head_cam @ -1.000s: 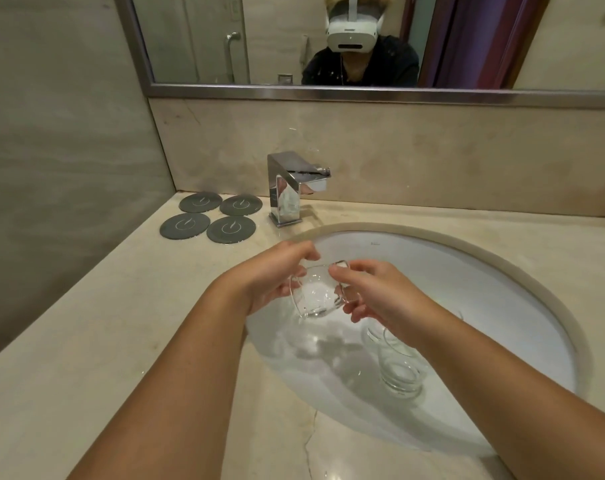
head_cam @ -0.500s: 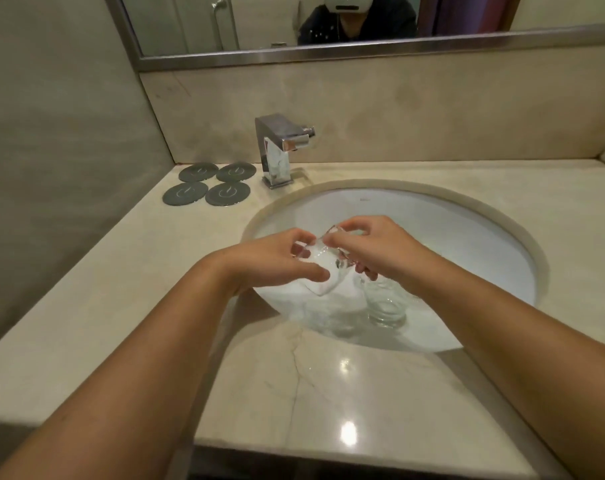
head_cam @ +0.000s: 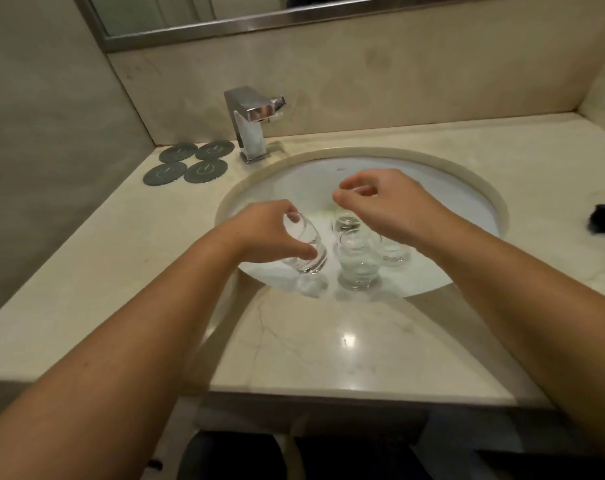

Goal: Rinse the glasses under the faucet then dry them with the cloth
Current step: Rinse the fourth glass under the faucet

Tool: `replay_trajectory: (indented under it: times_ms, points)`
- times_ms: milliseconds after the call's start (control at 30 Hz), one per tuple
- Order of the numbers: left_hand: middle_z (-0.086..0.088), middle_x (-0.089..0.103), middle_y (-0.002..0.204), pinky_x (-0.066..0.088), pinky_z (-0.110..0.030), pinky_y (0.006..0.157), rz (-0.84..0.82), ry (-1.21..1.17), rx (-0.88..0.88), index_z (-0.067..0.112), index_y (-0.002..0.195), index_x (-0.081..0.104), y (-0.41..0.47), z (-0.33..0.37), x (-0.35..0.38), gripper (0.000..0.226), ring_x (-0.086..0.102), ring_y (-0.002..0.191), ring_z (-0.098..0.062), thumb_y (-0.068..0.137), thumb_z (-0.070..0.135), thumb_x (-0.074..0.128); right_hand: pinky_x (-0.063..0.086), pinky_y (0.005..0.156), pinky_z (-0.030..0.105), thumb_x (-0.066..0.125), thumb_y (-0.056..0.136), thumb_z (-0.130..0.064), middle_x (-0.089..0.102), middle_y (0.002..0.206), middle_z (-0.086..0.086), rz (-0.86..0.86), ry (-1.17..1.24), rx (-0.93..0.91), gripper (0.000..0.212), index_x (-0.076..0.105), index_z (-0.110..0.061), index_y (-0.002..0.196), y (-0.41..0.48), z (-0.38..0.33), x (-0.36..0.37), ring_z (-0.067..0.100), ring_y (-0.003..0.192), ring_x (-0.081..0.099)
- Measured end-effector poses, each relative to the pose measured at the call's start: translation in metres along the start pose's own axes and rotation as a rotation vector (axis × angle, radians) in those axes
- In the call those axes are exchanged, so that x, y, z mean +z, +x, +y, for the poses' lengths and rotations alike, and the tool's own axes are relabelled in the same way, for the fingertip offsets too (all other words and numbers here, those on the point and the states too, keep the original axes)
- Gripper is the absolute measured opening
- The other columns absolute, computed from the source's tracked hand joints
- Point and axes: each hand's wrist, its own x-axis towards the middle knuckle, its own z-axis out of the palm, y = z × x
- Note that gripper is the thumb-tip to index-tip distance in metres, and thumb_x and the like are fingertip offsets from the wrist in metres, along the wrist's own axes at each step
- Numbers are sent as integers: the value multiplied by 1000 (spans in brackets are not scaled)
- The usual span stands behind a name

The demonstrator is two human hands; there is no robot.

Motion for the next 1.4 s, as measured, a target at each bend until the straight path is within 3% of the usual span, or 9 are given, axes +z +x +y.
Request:
replay_trajectory:
  times_ms: [100, 200, 333, 600, 867, 1033, 1233, 1400]
  points:
    - [8, 63, 115, 46, -33, 85, -65, 108, -7, 33, 138, 58, 11, 2, 12, 75, 59, 105, -17, 75, 59, 88, 43, 74, 15, 65, 97, -50, 71, 119, -9, 51, -56, -75, 33, 71, -34, 126, -10, 6, -13, 6, 99, 67]
    - [8, 58, 115, 44, -32, 84, -100, 177, -2, 32, 147, 52, 20, 11, 19, 80, 54, 106, -18, 79, 54, 87, 46, 81, 21, 65, 98, -48, 72, 111, -13, 67, -85, -116, 26, 73, -34, 119, -16, 15, -23, 6, 102, 66]
    - [5, 55, 115, 42, -33, 84, -134, 240, -14, 30, 155, 46, 30, 18, 25, 89, 51, 106, -20, 79, 53, 87, 49, 92, 27, 65, 99, -45, 73, 116, -11, 104, -100, -151, 25, 73, -33, 120, -20, 27, -27, 8, 108, 66]
    - [0, 64, 137, 44, -33, 88, -157, 240, -23, 28, 153, 48, 36, 21, 35, 88, 52, 109, -19, 79, 53, 87, 37, 84, 11, 65, 101, -38, 69, 128, -11, 67, -123, -195, 29, 72, -28, 127, -27, 37, -21, -3, 111, 53]
    - [0, 60, 122, 51, -38, 90, -34, 217, 77, 34, 140, 54, 19, 20, 33, 77, 54, 111, -23, 73, 49, 91, 39, 108, 27, 64, 101, -43, 64, 133, -7, 85, -229, -241, 31, 69, -33, 130, -42, 28, -39, 15, 131, 53]
    - [4, 58, 121, 45, -36, 87, 51, 170, 134, 42, 137, 51, 9, 22, 21, 75, 51, 114, -22, 75, 47, 91, 36, 105, 23, 64, 100, -44, 62, 137, -5, 71, -289, -201, 35, 67, -33, 133, -53, 36, -54, 15, 133, 53]
    - [0, 62, 125, 52, -43, 100, -35, 203, 65, 38, 141, 53, 12, 15, 27, 75, 55, 114, -25, 77, 46, 91, 39, 110, 27, 62, 101, -44, 61, 140, -5, 35, -308, -187, 37, 66, -31, 136, -62, 40, -58, 14, 135, 52]
    - [-4, 63, 127, 53, -44, 101, -77, 216, 19, 35, 146, 53, 21, 16, 30, 78, 58, 114, -27, 78, 47, 90, 37, 109, 24, 64, 101, -44, 63, 139, -3, 59, -337, -193, 37, 67, -29, 135, -61, 40, -65, 13, 134, 52]
